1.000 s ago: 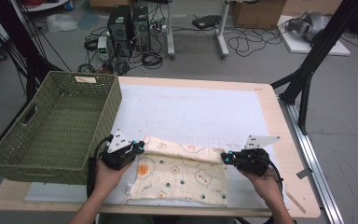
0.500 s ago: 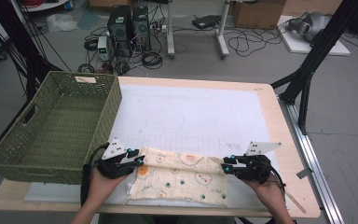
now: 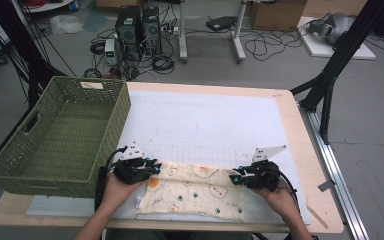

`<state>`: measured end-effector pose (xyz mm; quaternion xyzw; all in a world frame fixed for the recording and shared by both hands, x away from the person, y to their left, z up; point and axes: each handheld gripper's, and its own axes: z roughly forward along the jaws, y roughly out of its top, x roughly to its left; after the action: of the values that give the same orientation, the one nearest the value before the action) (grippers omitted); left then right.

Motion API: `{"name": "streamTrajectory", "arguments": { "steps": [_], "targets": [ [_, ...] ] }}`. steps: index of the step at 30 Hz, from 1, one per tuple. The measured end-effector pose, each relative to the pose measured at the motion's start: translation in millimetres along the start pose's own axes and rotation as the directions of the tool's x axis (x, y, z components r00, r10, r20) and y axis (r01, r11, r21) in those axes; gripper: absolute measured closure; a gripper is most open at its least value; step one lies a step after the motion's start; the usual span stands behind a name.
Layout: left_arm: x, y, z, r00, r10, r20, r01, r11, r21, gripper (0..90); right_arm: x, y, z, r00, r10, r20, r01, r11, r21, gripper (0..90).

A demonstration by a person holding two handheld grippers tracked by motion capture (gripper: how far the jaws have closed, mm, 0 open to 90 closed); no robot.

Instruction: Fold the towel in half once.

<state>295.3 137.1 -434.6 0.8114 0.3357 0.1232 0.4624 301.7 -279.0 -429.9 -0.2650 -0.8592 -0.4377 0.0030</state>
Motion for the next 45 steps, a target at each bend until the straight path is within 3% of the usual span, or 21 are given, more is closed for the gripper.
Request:
{"name": "streamTrajectory", "arguments": {
  "steps": [3,8,13,17,21,25,30,33,38,40,42,43,45],
  "targets": [
    [-5.5,0.1,-7.0,0.9995,0.033,-0.002,-0.033,0.9991,-0.026,83.8,6.2,1.3,-3.3,0.9993,-0.036,0.002,0.036,0.999,-0.015,83.6],
    [-10.6,-3.0,-22.7,0.9991,0.041,0.01,-0.04,0.9969,-0.067,84.1,16.3,2.2,-12.7,0.998,-0.064,0.007,0.064,0.996,-0.057,84.8],
    [-15.3,-13.0,-37.0,0.9984,0.048,0.03,-0.046,0.9963,-0.072,83.5,28.6,-1.0,-16.9,0.9961,-0.087,-0.012,0.086,0.994,-0.066,84.0],
    [-22.0,-21.3,-45.4,0.9957,0.069,0.061,-0.066,0.9964,-0.052,81.4,40.2,-7.0,-16.0,0.9937,-0.109,-0.026,0.108,0.993,-0.052,79.7],
    [-28.3,-26.2,-53.3,0.9924,0.074,0.098,-0.07,0.9968,-0.039,71.6,49.0,-12.8,-15.5,0.9912,-0.126,-0.041,0.124,0.992,-0.032,74.8],
    [-30.7,-24.1,-57.0,0.9922,0.07,0.103,-0.066,0.9967,-0.047,63.1,53.4,-14.7,-20.1,0.991,-0.125,-0.049,0.122,0.991,-0.048,64.7],
    [-31.9,-18.6,-55.9,0.9915,0.073,0.108,-0.066,0.9956,-0.067,60.8,52.3,-10.2,-22.4,0.9908,-0.117,-0.068,0.111,0.991,-0.08,62.7],
    [-31.6,-19.0,-50.0,0.9912,0.079,0.106,-0.075,0.9962,-0.045,62.6,50.0,-10.7,-17.2,0.9913,-0.115,-0.065,0.112,0.992,-0.051,62.6],
    [-28.7,-28.4,-33.2,0.9877,0.088,0.129,-0.098,0.9926,0.072,63.6,50.4,-16.1,-0.8,0.9887,-0.126,-0.081,0.129,0.991,0.023,63.3],
    [-27.8,-31.7,-28.2,0.9844,0.095,0.148,-0.112,0.9869,0.116,66.5,49.7,-19.8,6.0,0.9883,-0.126,-0.086,0.131,0.989,0.062,65.1],
    [-28.5,-34.2,-26.0,0.9811,0.105,0.162,-0.126,0.9844,0.122,73.1,48.2,-23.3,12.4,0.9888,-0.124,-0.084,0.132,0.986,0.098,67.3],
    [-28.3,-34.4,-25.9,0.9799,0.103,0.171,-0.125,0.9845,0.123,78.2,49.0,-23.7,12.8,0.9884,-0.129,-0.08,0.136,0.987,0.09,70.2],
    [-29.3,-34.4,-25.7,0.9777,0.119,0.174,-0.141,0.9821,0.124,87.7,50.8,-22.0,13.1,0.9835,-0.169,-0.064,0.175,0.978,0.112,81.8]
  ]
}}
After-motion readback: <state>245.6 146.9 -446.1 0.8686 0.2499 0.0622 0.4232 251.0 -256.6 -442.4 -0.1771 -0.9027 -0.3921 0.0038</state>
